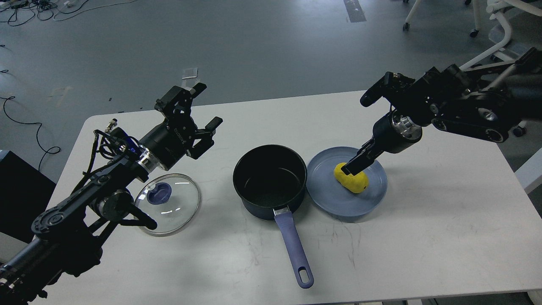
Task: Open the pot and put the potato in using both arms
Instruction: 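Lower the right gripper onto the yellow potato on the plate and grasp it, then carry the potato with the right gripper over the pot and drop it in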
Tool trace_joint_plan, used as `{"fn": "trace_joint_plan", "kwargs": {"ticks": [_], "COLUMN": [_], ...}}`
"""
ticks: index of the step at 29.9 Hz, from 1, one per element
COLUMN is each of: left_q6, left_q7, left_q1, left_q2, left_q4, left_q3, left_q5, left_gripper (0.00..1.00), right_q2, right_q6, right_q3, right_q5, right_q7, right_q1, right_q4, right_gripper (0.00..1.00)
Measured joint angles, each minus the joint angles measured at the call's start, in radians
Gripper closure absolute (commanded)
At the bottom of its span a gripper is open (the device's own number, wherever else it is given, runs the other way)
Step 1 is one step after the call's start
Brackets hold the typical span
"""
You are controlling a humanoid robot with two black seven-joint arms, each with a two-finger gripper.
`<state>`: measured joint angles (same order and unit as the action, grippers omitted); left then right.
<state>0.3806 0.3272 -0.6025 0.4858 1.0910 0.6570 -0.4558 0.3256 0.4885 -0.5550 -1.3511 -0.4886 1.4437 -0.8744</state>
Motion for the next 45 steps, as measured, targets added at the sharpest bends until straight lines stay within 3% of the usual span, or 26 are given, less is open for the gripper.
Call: {"fn": "trace_joint_plan", "kwargs": {"ticks": [17,21,29,32,45], "left_q6": [0.001,0.001,0.001,0.001,0.026], "left_q7": [0.002,0.002,0.002,0.002,0.002], "left_q1": [0.000,0.000,0.000,0.000,0.000], "left_q2": [0.010,0.009,0.008,0.008,0.025], "left_q4": [0.001,0.004,0.004,0.004,0.004], "left_q3": [0.001,0.001,0.002,0.003,0.010], "left_q5": [0.002,0.002,0.002,0.002,0.004], "left_gripper": [0.02,0.02,0.02,0.02,0.02], "right_q2": [-0.082,-0.083,-0.074,-0.077,0.007], "right_q6": [0.000,-0.014,-0.061,-0.098,-0.123], "right_q3": [-0.041,-0.043,-0.045,-0.051,0.013], "right_q5": [0.000,0.000,0.001,0.002,0.024], "right_q7": [0.000,0.000,0.000,0.000,0.000], "right_q1": [-0.063,-0.082,-0.089,-0.093,0.066], "right_q4": [0.077,0.091,0.092,0.091,-0.002], "right_gripper": [0.04,0.29,0.59,0.64,0.63]}}
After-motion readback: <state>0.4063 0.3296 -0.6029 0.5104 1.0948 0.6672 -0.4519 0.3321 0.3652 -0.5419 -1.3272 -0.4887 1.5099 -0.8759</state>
